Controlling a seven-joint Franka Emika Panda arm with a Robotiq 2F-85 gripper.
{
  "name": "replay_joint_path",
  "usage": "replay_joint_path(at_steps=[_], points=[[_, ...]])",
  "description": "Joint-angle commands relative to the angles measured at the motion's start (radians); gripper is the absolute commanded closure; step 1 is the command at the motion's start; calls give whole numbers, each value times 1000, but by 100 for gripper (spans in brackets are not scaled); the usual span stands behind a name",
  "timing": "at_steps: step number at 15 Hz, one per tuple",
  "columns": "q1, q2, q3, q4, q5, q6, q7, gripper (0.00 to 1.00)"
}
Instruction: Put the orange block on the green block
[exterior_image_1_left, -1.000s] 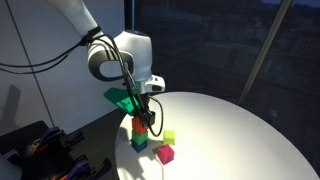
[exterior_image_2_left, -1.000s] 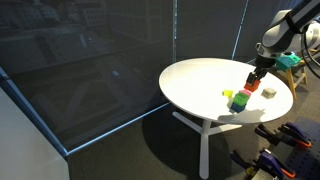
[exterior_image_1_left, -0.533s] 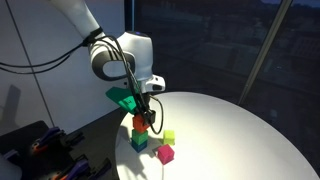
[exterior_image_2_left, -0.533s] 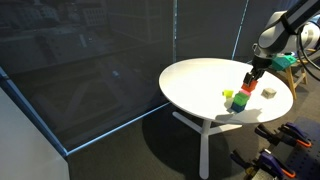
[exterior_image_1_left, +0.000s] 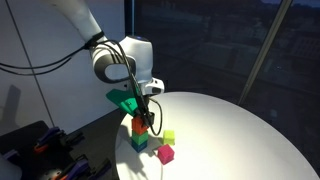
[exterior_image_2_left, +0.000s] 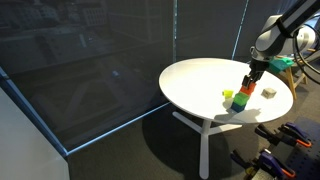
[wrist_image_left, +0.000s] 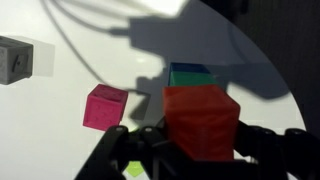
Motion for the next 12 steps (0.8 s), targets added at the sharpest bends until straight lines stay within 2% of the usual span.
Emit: replay_joint_path(at_steps=[1,12], points=[[-2,21,8,25,4,-12,22,79],[-5,46,18,38,5,-10,20,79]])
